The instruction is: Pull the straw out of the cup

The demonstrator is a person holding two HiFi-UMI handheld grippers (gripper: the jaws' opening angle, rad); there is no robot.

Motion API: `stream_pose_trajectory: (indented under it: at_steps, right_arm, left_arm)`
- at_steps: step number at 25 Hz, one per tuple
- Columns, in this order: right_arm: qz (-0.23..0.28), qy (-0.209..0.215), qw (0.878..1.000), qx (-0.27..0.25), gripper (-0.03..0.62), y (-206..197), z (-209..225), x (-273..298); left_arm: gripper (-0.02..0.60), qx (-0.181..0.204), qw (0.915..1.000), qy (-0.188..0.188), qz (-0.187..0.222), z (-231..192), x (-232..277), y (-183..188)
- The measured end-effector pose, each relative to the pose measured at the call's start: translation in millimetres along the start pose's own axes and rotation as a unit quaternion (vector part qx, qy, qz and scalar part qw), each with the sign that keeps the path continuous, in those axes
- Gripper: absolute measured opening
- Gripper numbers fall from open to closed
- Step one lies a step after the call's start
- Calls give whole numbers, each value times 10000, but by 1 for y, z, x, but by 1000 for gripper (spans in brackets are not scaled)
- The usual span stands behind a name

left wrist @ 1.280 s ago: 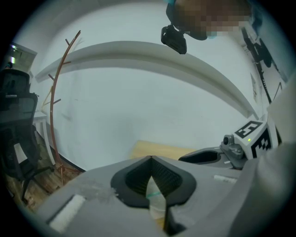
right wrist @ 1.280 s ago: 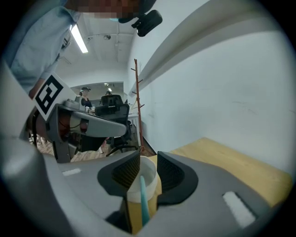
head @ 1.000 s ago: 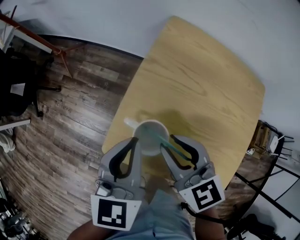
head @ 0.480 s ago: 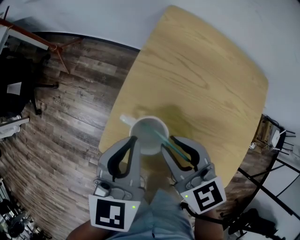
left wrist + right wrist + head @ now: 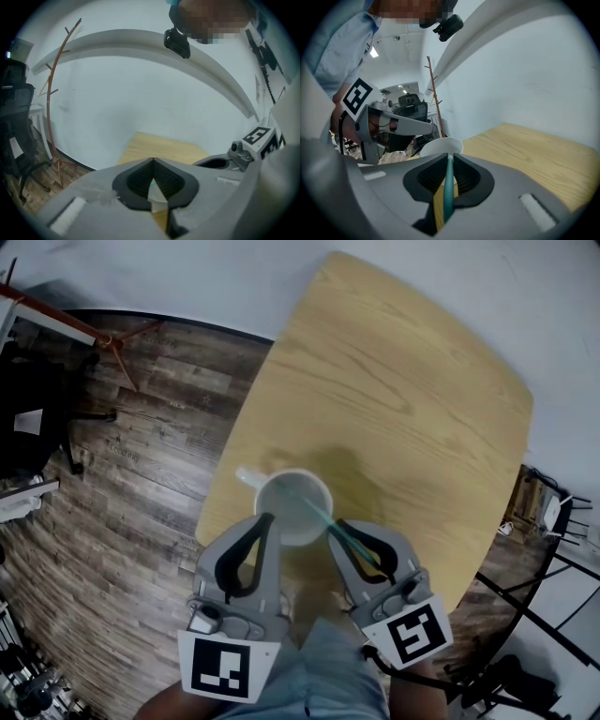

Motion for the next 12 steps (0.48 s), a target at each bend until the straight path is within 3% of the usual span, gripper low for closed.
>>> stream_pose_trajectory:
  at_steps: [12]
  right_arm:
    - [265,-96,9995,-171,41,19,-8,-17]
  left_arm:
    - [8,159,9994,-49,301,15,-13,17]
Point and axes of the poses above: the fingertips, and each gripper's own axes: x forward along the fingers, z to its right, y out of its top, the point moved 10 cm from there along -x, backward along the fingers, and after that the axes turned 15 degrees about z, right-handed, at the moved point
